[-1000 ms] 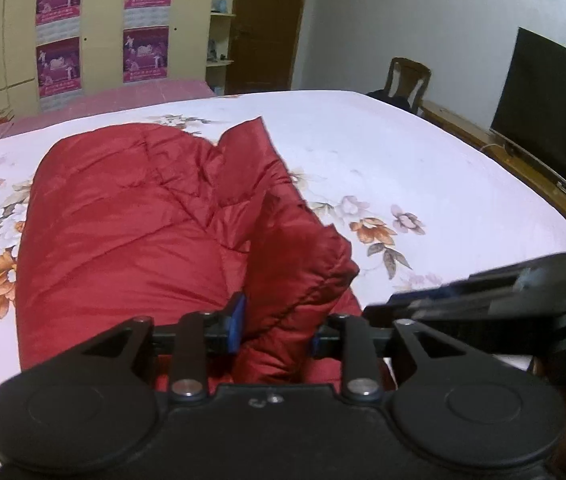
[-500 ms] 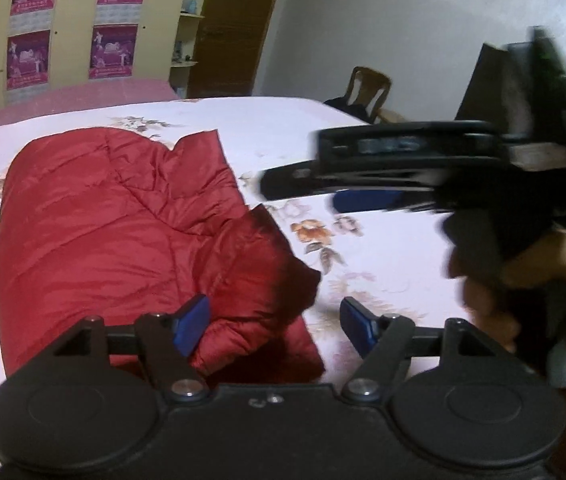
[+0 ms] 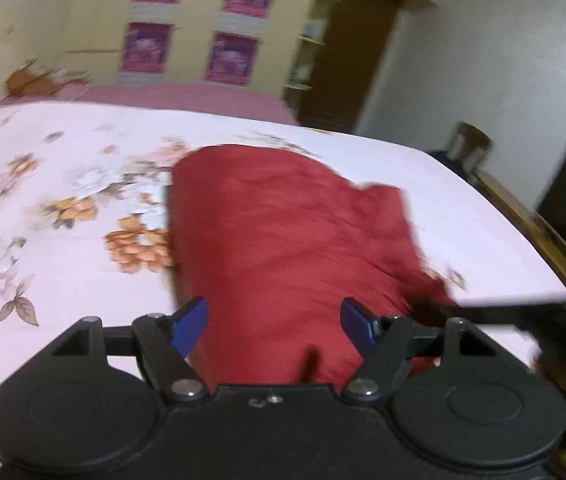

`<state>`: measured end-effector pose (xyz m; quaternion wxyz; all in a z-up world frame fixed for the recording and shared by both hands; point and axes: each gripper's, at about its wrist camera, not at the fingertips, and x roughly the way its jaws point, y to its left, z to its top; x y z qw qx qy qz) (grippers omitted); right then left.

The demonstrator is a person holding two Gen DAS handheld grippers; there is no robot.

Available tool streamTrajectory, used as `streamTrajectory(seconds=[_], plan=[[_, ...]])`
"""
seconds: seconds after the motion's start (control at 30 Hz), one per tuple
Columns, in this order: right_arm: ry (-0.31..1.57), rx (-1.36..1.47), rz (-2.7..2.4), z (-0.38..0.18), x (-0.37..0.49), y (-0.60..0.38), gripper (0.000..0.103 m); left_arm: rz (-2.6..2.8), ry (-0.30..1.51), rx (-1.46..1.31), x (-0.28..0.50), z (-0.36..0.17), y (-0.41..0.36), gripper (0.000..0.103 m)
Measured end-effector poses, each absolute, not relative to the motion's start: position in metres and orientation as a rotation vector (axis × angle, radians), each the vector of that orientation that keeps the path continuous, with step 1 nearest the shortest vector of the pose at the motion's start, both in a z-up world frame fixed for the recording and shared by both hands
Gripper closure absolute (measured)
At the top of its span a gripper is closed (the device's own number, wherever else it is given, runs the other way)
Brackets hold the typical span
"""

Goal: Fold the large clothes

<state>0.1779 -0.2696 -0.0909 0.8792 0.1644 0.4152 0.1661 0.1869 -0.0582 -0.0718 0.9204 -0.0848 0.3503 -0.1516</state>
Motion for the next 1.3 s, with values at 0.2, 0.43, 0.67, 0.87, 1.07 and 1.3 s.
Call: streamTrajectory(seconds=[0.2, 0.43, 0.67, 0.87, 1.07, 1.3], plan=[[0.949, 0.353, 0.258, -0.121, 0.173, -0.284, 0.094, -0.289, 0.779, -0.153, 0.23, -0.105, -0.08, 0.036], [0.931, 0.347, 0.211, -0.112, 0.169, -0.3, 0.082, -0.282, 0.816, -0.162, 0.23, -0.124, -0.085, 0.036], [0.769, 0.337, 0.17, -0.074, 0.192, -0.315, 0.074, -0.268, 0.819, -0.156, 0.227, -0.113, -0.087, 0.036], [0.658, 0.231, 0.195, -0.054, 0.236, -0.287, 0.074, -0.252, 0.784, -0.177, 0.233, -0.094, -0.087, 0.037], [0.635, 0.202, 0.18, -0.066, 0.278, -0.253, 0.074, -0.26, 0.753, -0.171, 0.272, -0.086, -0.09, 0.037], [0.664, 0.132, 0.075, -0.098, 0.327, -0.227, 0.074, -0.244, 0.762, -0.18, 0.336, -0.104, -0.096, 0.037]])
